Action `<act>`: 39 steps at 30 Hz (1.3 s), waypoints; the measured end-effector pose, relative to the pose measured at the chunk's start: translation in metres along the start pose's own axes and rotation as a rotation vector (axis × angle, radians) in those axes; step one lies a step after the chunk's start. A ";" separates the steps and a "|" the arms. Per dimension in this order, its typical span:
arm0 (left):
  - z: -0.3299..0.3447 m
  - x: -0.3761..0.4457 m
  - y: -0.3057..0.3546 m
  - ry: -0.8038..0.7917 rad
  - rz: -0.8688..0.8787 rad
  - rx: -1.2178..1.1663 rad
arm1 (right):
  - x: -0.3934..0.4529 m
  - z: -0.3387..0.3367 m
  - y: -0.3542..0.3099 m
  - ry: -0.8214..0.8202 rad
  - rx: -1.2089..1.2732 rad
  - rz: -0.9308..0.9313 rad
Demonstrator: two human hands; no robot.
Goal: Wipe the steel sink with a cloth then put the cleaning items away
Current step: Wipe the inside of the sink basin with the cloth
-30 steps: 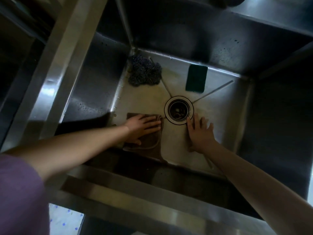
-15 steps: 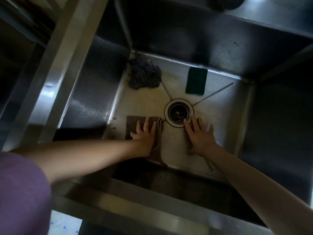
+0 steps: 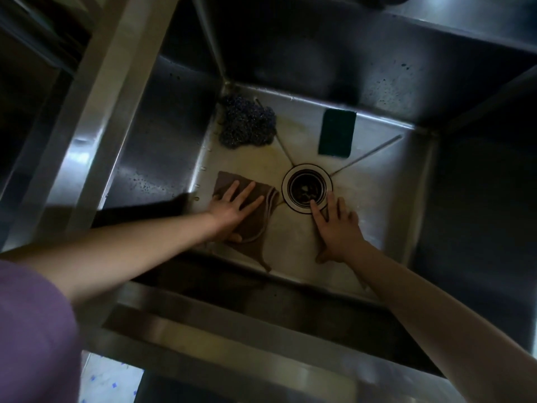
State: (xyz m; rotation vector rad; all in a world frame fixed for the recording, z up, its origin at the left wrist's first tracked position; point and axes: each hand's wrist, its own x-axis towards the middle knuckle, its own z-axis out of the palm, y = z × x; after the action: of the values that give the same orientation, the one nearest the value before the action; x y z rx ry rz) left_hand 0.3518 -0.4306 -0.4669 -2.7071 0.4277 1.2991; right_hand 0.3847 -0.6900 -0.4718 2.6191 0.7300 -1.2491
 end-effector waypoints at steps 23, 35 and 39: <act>0.000 -0.015 -0.034 -0.065 0.312 0.234 | -0.001 -0.002 0.000 0.007 -0.002 -0.003; 0.013 -0.010 -0.046 -0.047 0.297 0.356 | -0.001 -0.002 -0.004 0.012 -0.033 0.009; 0.016 -0.014 -0.055 -0.054 0.340 0.445 | 0.000 -0.003 -0.006 0.002 -0.032 0.012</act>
State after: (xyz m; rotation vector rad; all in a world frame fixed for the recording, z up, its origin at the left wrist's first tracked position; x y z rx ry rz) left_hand 0.3478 -0.3714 -0.4680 -2.2878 1.0659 1.1664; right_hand 0.3833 -0.6842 -0.4694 2.5955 0.7272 -1.2211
